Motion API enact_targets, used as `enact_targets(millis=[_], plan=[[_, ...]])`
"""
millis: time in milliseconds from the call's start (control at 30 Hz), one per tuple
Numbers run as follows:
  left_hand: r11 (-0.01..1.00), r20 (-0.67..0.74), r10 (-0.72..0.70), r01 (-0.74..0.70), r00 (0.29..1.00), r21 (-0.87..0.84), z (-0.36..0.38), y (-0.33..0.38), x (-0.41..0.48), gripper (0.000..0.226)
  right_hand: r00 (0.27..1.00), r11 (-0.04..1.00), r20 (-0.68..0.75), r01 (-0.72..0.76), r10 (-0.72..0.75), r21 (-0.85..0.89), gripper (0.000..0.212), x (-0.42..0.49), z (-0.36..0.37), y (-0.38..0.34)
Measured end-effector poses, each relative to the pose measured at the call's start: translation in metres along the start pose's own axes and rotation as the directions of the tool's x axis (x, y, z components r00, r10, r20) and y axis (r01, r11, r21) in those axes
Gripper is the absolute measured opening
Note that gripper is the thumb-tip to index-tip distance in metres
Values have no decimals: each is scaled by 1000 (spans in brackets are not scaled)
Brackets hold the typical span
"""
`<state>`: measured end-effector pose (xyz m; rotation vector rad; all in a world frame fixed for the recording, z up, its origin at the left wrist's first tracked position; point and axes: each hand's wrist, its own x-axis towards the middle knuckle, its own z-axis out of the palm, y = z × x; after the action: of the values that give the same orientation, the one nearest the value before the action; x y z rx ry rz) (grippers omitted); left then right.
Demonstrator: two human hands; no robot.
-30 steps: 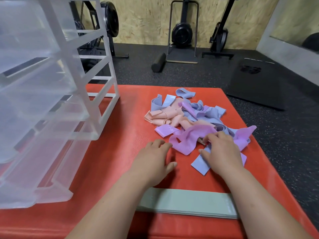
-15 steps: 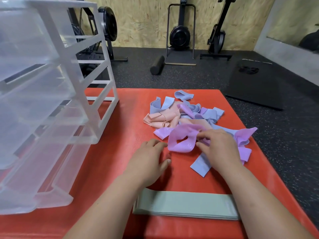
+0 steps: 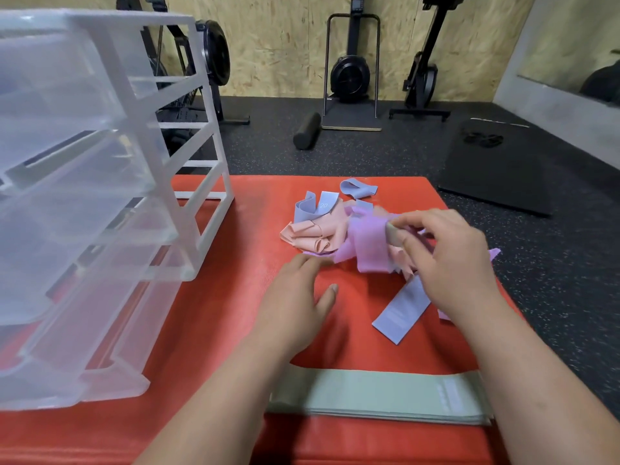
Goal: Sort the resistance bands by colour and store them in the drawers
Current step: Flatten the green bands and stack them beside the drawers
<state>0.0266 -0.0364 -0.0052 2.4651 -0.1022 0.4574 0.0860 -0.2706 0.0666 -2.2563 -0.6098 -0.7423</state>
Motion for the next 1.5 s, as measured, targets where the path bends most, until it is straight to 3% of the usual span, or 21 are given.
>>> enact_targets(millis=[167, 333, 433, 500, 667, 767, 1033, 1133, 1233, 1400, 1433, 1500], plan=[[998, -50, -8, 5, 999, -57, -1, 3, 1, 38, 980, 979, 141, -118, 141, -164, 19, 1, 4, 11], [996, -113, -7, -3, 994, -88, -2, 5, 3, 32, 990, 997, -126, -60, 64, 38, 16, 20, -26, -8], [993, -141, -36, 20, 989, -118, -2, 8, 4, 33, 990, 991, -36, -135, 134, -25, 18, 16, -25, -3], [991, -142, -31, 12, 989, -130, -1, 9, 3, 33, 973, 974, 51, -226, 225, 30, 20, 8, -20, 3], [978, -151, 14, -45, 988, -205, -2, 13, 5, 34, 963, 905, 32, -263, 268, 333, 20, 12, -25, -4], [949, -165, -15, -38, 986, -312, -3, 22, 8, 35, 950, 864, 68, -305, 304, 400, 22, 9, -21, -6], [873, -15, -11, 2, 1000, -488, -2, 44, 9, 42, 925, 759, 263, -376, 274, 532, 21, -6, -5, -17], [882, 83, 2, 38, 997, -470, 2, 41, 10, 26, 937, 733, 280, -339, 209, 590, 24, -9, -3, -23], [892, 81, -12, 47, 997, -449, 6, 35, 10, 7, 959, 810, 237, -261, 156, 525, 26, -11, -8, -20], [923, -292, 24, -134, 956, -360, -8, 49, 13, 17, 970, 929, 204, -196, 136, 315, 24, -14, -22, -5], [941, -317, 77, -174, 945, -290, -10, 51, 12, 18, 970, 937, 198, -194, 140, 290, 23, -15, -23, -4], [965, -217, 139, -181, 966, -191, -8, 48, 9, 16, 966, 958, 194, -209, 171, 198, 20, -17, -23, 0]])
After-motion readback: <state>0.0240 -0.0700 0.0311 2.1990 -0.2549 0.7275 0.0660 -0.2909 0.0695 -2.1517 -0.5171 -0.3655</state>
